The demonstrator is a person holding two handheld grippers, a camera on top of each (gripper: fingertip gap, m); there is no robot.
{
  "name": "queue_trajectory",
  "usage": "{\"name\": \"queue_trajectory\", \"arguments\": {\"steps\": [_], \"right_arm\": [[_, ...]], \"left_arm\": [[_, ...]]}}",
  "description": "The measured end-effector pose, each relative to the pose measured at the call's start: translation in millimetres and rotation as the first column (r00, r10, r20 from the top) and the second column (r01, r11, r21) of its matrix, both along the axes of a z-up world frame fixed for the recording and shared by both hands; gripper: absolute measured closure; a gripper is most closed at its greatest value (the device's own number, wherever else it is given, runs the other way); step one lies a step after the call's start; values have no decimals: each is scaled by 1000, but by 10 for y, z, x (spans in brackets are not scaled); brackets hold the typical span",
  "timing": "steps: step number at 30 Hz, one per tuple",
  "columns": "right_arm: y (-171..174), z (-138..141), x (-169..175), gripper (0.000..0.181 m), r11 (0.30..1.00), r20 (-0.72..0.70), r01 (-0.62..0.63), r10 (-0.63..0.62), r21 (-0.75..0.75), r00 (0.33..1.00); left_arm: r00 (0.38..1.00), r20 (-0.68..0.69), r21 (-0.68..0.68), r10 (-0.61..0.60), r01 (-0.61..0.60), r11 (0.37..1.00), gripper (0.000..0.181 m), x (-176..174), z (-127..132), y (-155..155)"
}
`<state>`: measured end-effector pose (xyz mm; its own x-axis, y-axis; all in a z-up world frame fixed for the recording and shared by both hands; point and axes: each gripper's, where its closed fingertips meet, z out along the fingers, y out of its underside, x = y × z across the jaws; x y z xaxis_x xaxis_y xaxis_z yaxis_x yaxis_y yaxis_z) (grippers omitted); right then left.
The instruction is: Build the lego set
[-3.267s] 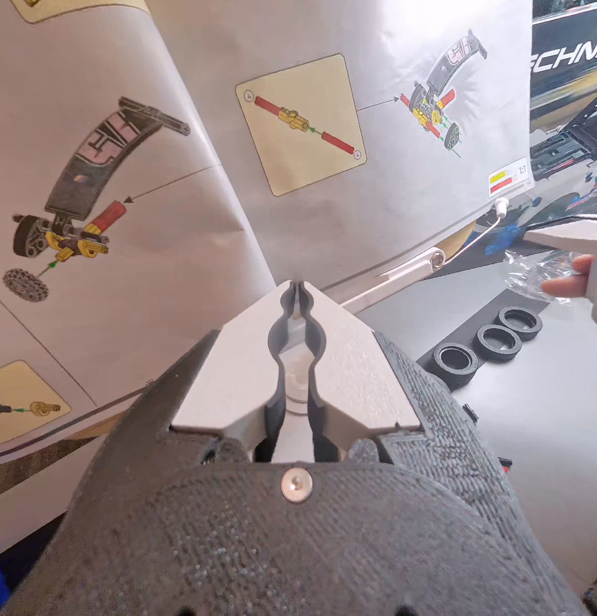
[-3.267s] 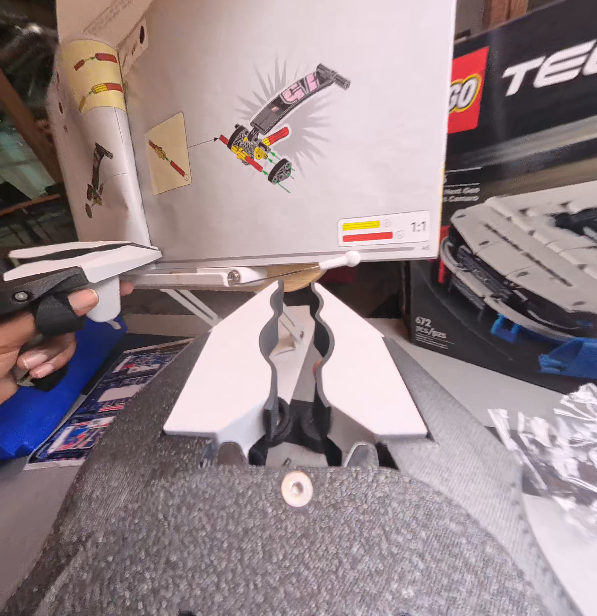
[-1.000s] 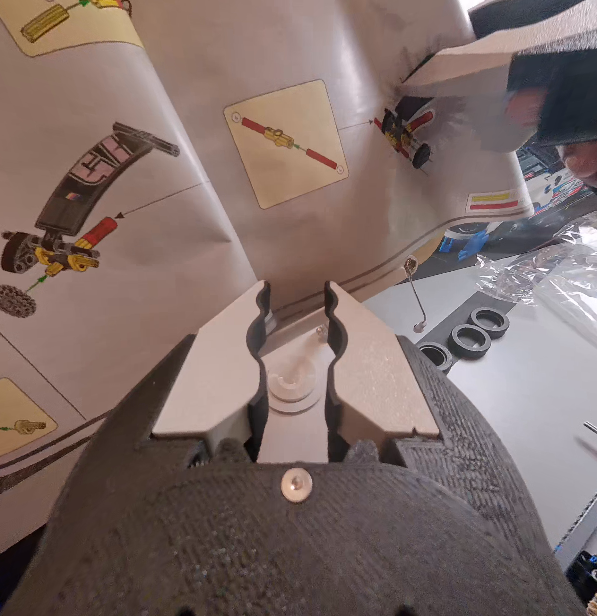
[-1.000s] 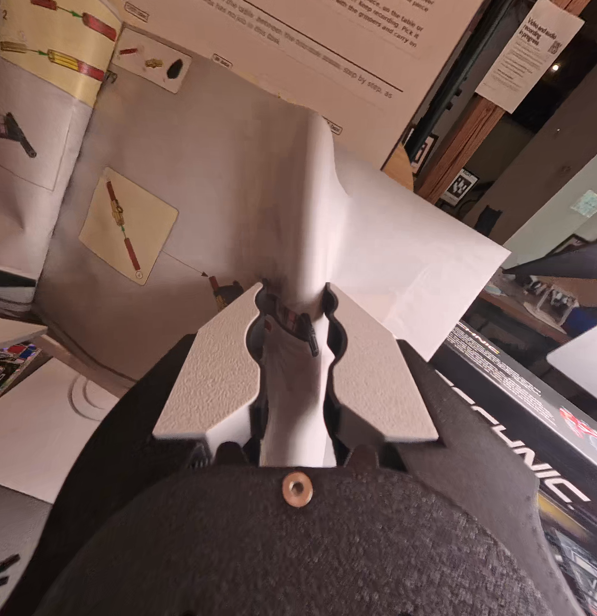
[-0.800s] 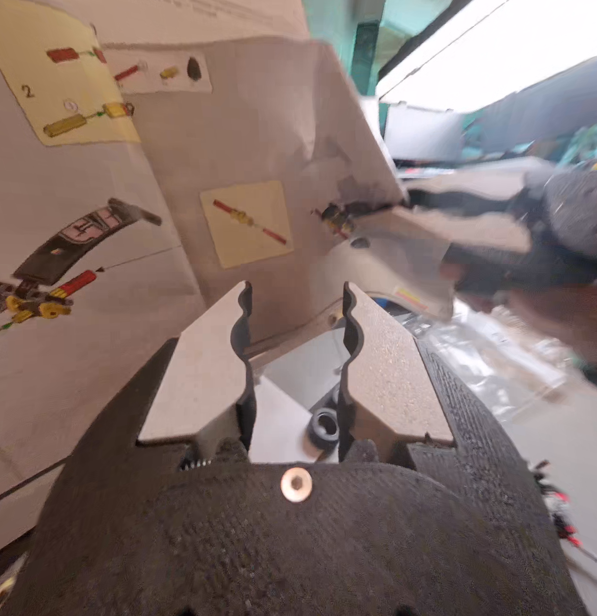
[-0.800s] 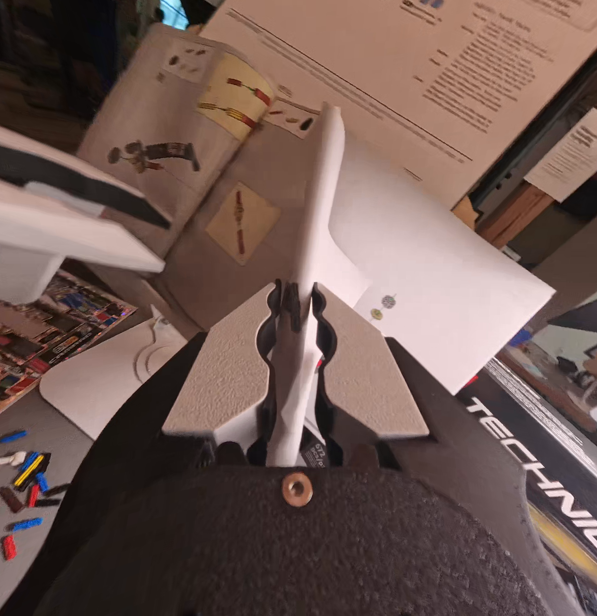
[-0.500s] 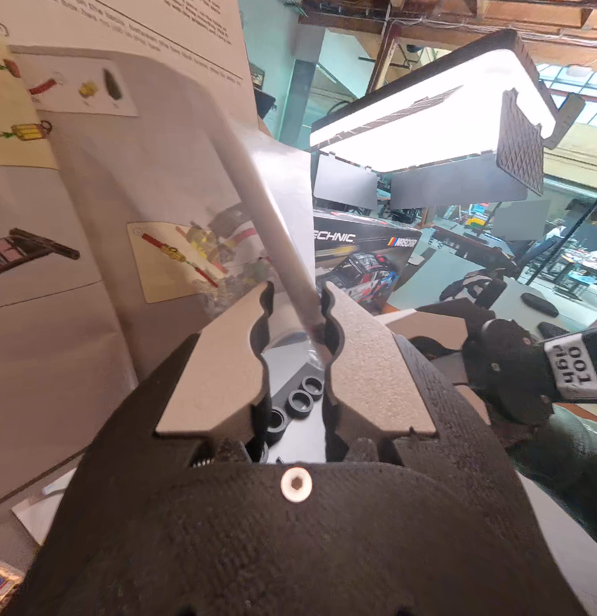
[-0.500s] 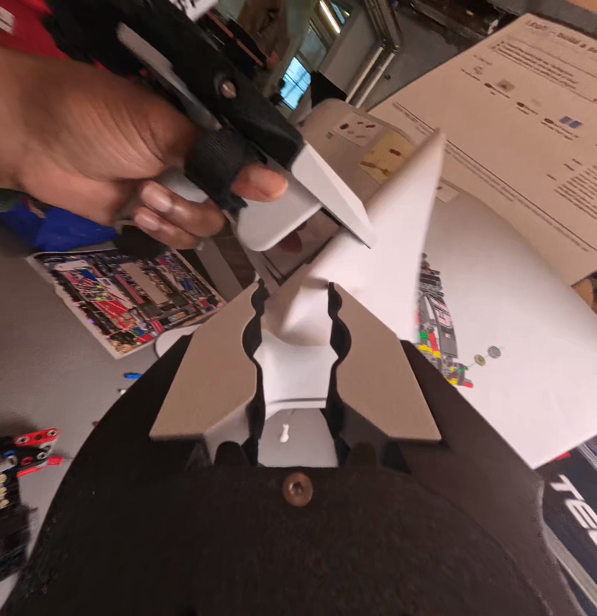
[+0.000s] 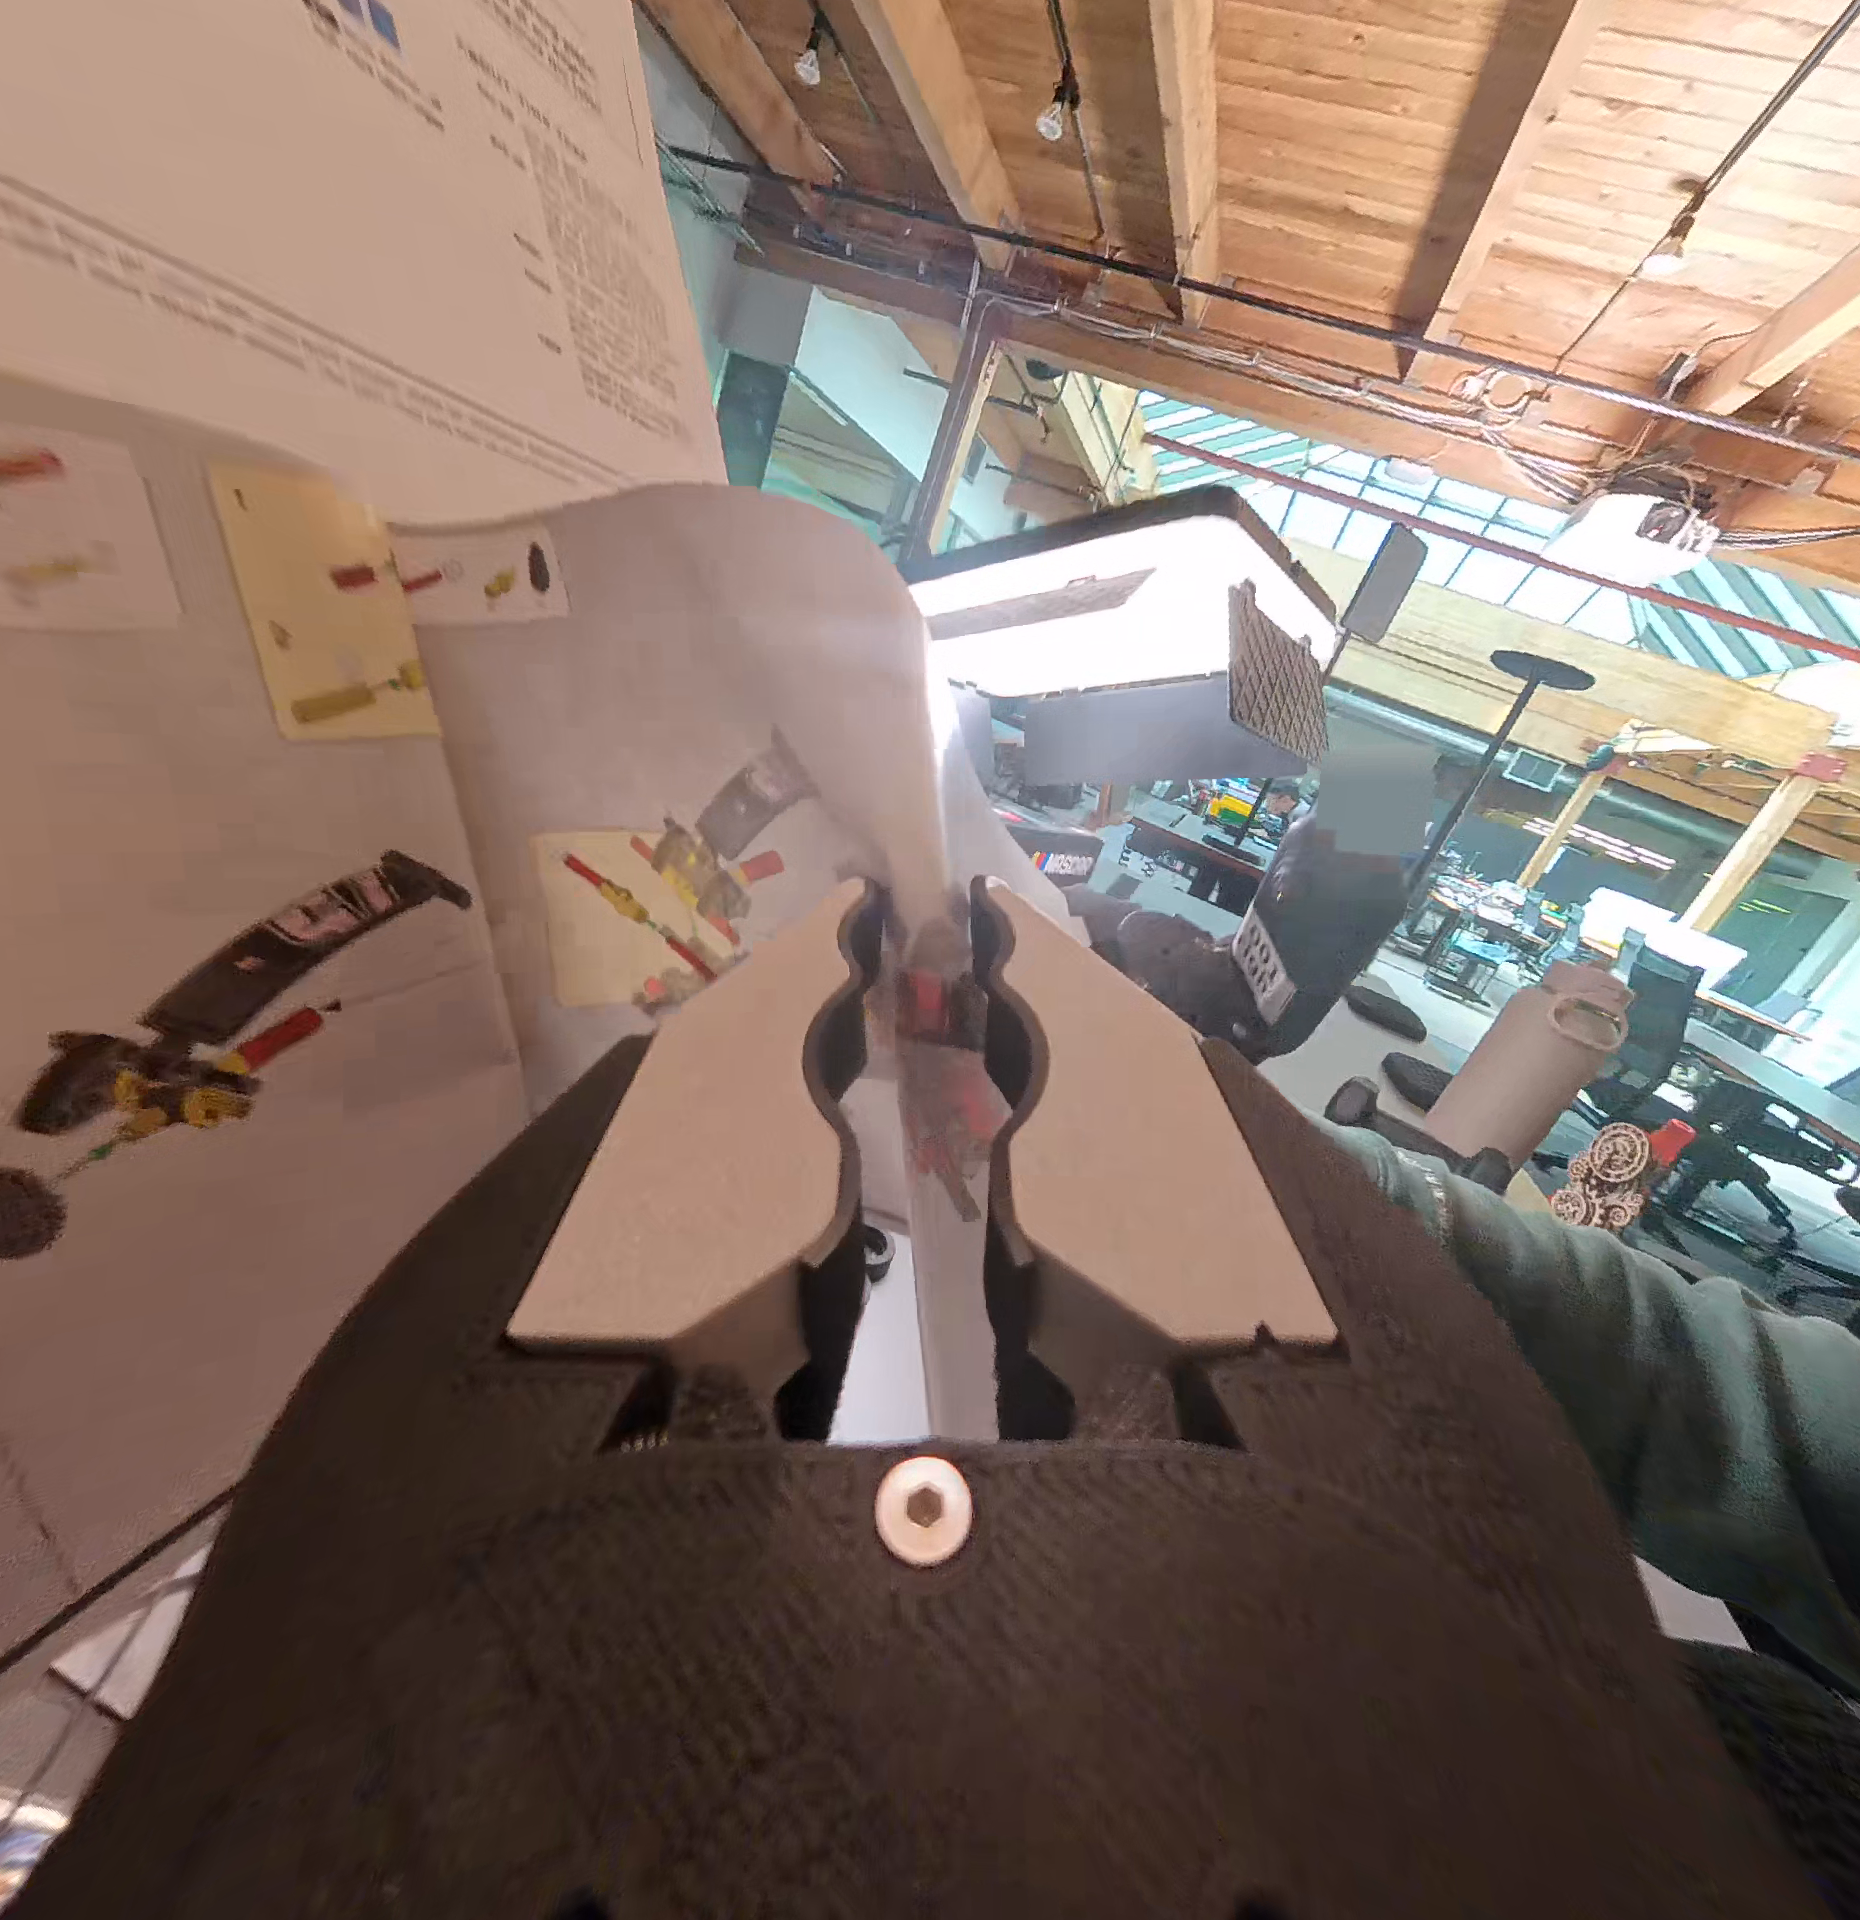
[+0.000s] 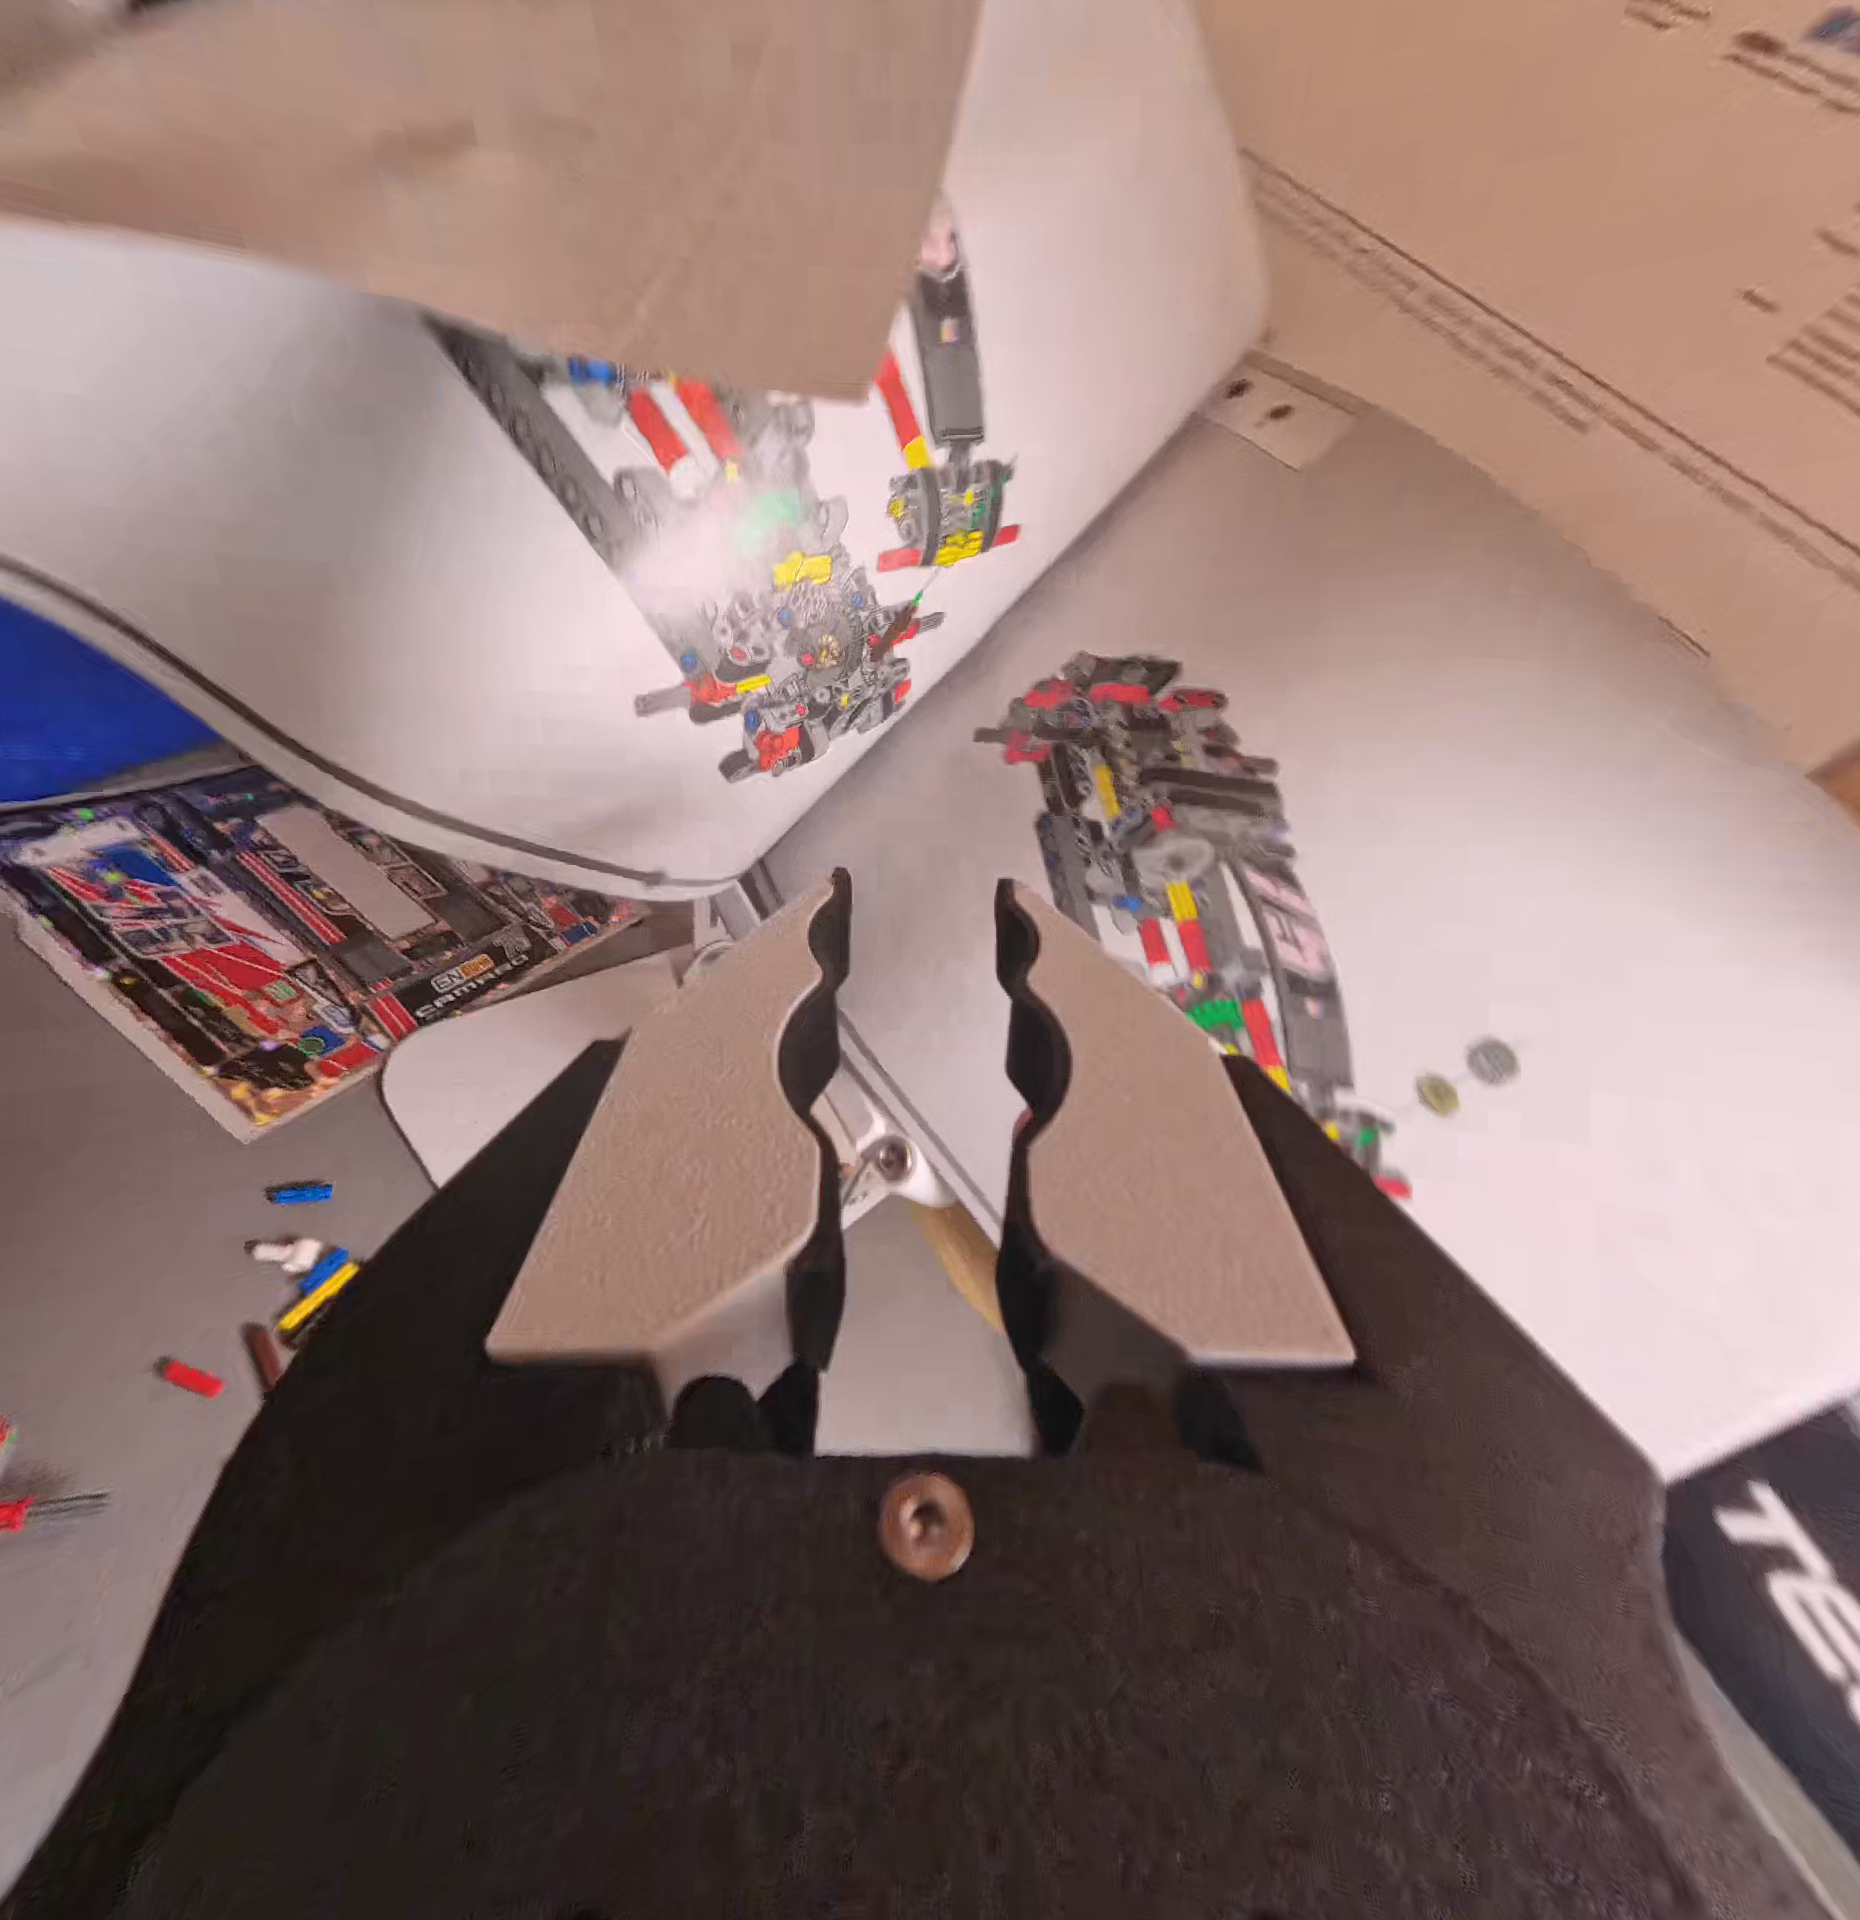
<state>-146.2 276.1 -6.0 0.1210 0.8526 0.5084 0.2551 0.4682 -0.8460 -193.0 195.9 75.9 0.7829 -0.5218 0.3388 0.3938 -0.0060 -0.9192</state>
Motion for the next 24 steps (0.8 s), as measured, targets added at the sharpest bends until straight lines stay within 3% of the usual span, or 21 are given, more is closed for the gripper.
{"name": "queue_trajectory", "arguments": {"steps": [7,12,15,20,24], "right_arm": [[-238,-115,-898,158,994,139,-9,-5,106,990],[-251,-199,-1185,162,980,205,65,-104,189,973],[-286,-212,-1277,162,980,230,83,-124,180,965],[-309,-210,-1346,161,989,242,79,-107,124,964],[-483,-123,-1259,146,999,224,-32,40,-41,974]], "left_arm": [[943,85,75,323,-330,941,160,-890,367,-627],[874,6,73,485,-484,872,162,-1098,154,-891],[866,-102,-33,490,-495,868,162,-1020,-278,-649],[811,-300,-193,502,-567,801,160,-1104,-1016,89],[707,-414,-179,573,-681,711,178,-1321,-1235,356]]}}
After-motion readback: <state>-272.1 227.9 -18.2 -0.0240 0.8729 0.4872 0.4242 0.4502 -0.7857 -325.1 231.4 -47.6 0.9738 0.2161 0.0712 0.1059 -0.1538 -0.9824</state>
